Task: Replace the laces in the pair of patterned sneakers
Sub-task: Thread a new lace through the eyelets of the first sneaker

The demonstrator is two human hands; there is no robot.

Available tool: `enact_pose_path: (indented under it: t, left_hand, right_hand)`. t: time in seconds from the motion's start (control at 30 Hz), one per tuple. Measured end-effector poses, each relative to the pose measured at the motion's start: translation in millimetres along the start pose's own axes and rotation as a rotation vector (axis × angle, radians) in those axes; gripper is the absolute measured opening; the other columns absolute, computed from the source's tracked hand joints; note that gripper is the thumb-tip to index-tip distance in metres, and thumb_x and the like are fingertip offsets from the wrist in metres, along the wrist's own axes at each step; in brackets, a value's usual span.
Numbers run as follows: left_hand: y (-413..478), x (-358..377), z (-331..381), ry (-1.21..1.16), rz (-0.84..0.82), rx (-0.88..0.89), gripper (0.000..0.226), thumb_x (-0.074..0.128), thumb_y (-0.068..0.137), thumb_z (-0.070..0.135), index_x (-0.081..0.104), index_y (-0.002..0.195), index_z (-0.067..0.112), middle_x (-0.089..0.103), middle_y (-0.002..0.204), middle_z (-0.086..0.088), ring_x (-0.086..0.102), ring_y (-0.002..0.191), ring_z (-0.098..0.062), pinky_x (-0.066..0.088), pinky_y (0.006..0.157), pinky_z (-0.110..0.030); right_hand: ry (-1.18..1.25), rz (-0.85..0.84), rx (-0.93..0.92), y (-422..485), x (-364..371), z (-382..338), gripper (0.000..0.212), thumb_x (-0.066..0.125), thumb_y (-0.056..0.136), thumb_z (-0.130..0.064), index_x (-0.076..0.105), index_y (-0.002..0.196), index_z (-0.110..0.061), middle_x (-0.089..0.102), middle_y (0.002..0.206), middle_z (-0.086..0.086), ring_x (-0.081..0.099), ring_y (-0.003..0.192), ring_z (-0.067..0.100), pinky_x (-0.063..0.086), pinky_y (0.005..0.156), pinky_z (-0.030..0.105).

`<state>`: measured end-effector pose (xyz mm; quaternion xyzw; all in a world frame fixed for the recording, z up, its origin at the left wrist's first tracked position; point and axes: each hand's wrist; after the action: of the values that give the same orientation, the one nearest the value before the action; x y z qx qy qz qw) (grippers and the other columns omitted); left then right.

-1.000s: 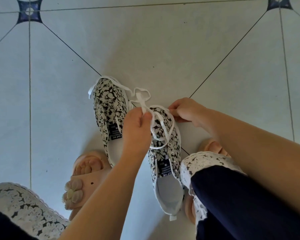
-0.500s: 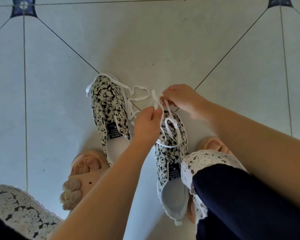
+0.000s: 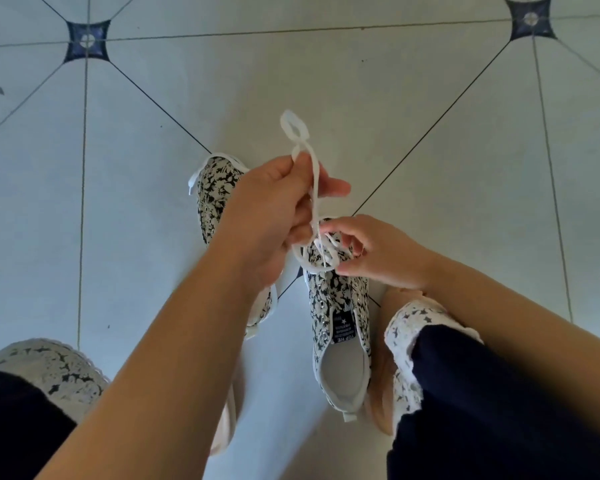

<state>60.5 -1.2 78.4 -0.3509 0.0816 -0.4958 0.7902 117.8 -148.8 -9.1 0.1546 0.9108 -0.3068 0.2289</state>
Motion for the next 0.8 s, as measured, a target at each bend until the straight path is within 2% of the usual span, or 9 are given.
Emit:
enact_pose_path:
  t: [0.13, 0.23, 0.27, 0.33, 0.43, 0.5, 0.6, 0.73, 0.8]
  left_hand:
    - [-12, 6, 11, -0.022, -0.04, 0.048, 0.031, 0.042, 0.097, 0.019, 0.055, 0.07, 0.011, 0.071, 0.072, -0.009, 0.018, 0.035, -0.005, 0.021, 0.032, -0.013]
    - [-8, -3, 5, 0.182, 0.087, 0.161, 0.03, 0.046, 0.096, 0.021, 0.065, 0.072, 0.019, 0.068, 0.091, -0.019, 0.022, 0.036, -0.005, 0.027, 0.036, -0.014]
    - [-4, -9, -3, 0.257, 0.141, 0.164, 0.027, 0.046, 0.095, 0.023, 0.066, 0.077, 0.02, 0.068, 0.096, -0.018, 0.024, 0.037, -0.004, 0.031, 0.039, -0.015]
    - [-1, -17, -22, 0.369, 0.192, 0.103, 0.023, 0.046, 0.095, 0.025, 0.065, 0.081, 0.022, 0.068, 0.099, -0.016, 0.028, 0.041, -0.005, 0.042, 0.047, -0.021]
    - [-3, -20, -52, 0.385, 0.188, -0.014, 0.024, 0.047, 0.095, 0.023, 0.063, 0.077, 0.022, 0.055, 0.065, -0.004, 0.029, 0.047, -0.009, 0.037, 0.049, -0.024]
    - [-5, -17, -66, 0.407, 0.144, -0.048, 0.024, 0.048, 0.094, 0.021, 0.062, 0.076, 0.018, 0.041, 0.058, 0.0, 0.03, 0.051, -0.011, 0.033, 0.051, -0.023]
    - [-7, -10, -74, 0.458, 0.006, -0.045, 0.018, 0.049, 0.092, 0.015, 0.061, 0.08, 0.008, 0.044, 0.062, 0.001, 0.035, 0.055, -0.012, 0.034, 0.057, -0.024]
    - [-5, -6, -68, 0.38, -0.031, -0.094, 0.016, 0.054, 0.089, 0.01, 0.059, 0.075, 0.015, 0.054, 0.06, 0.006, 0.043, 0.049, -0.003, 0.036, 0.055, -0.017]
    - [-1, -7, -67, 0.286, 0.017, -0.093, 0.021, 0.055, 0.088, 0.006, 0.059, 0.07, 0.015, 0.054, 0.051, 0.011, 0.039, 0.045, -0.004, 0.037, 0.059, -0.019]
  right_hand:
    - [-0.188, 0.024, -0.132, -3, 13, -17, 0.02, 0.062, 0.087, -0.029, 0.065, 0.094, -0.01, 0.051, 0.077, -0.017, 0.054, 0.069, 0.01, 0.042, 0.067, 0.02]
    - [0.055, 0.21, 0.016, -13, -17, -34, 0.011, 0.058, 0.089, -0.02, 0.067, 0.094, -0.018, 0.06, 0.074, -0.009, 0.046, 0.052, -0.001, 0.039, 0.053, 0.01]
    - [0.156, 0.241, 0.039, -18, -28, -38, 0.011, 0.058, 0.089, -0.017, 0.067, 0.092, -0.023, 0.065, 0.077, -0.004, 0.052, 0.053, 0.003, 0.043, 0.055, 0.013]
    - [0.262, 0.26, 0.032, -27, -42, -49, 0.019, 0.061, 0.086, -0.014, 0.065, 0.083, -0.032, 0.07, 0.081, 0.003, 0.065, 0.07, 0.025, 0.054, 0.073, 0.034]
    - [0.331, 0.199, -0.004, -33, -43, -60, 0.019, 0.066, 0.082, -0.013, 0.068, 0.077, -0.031, 0.069, 0.073, 0.006, 0.061, 0.071, 0.033, 0.051, 0.077, 0.049]
    - [0.461, 0.152, -0.002, -33, -39, -61, 0.012, 0.067, 0.081, -0.01, 0.071, 0.079, -0.021, 0.069, 0.076, 0.016, 0.057, 0.066, 0.023, 0.053, 0.072, 0.042]
    - [0.709, 0.137, 0.01, -27, -33, -55, 0.006, 0.067, 0.076, -0.007, 0.071, 0.078, -0.011, 0.066, 0.078, 0.025, 0.056, 0.065, 0.02, 0.051, 0.063, 0.021]
    - [0.991, 0.164, 0.068, -11, -21, -32, 0.021, 0.059, 0.079, 0.005, 0.064, 0.094, -0.009, 0.064, 0.081, 0.01, 0.061, 0.073, 0.02, 0.053, 0.066, 0.021]
    - [0.948, 0.202, 0.144, -5, -15, -18, 0.033, 0.057, 0.08, 0.009, 0.056, 0.107, -0.011, 0.061, 0.087, 0.006, 0.06, 0.08, 0.017, 0.051, 0.071, 0.021]
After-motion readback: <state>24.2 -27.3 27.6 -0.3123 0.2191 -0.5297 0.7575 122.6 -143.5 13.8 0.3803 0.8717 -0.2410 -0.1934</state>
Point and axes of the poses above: each hand's wrist, its own y-axis towards the middle knuckle, its own x-axis out of the palm, z = x × y
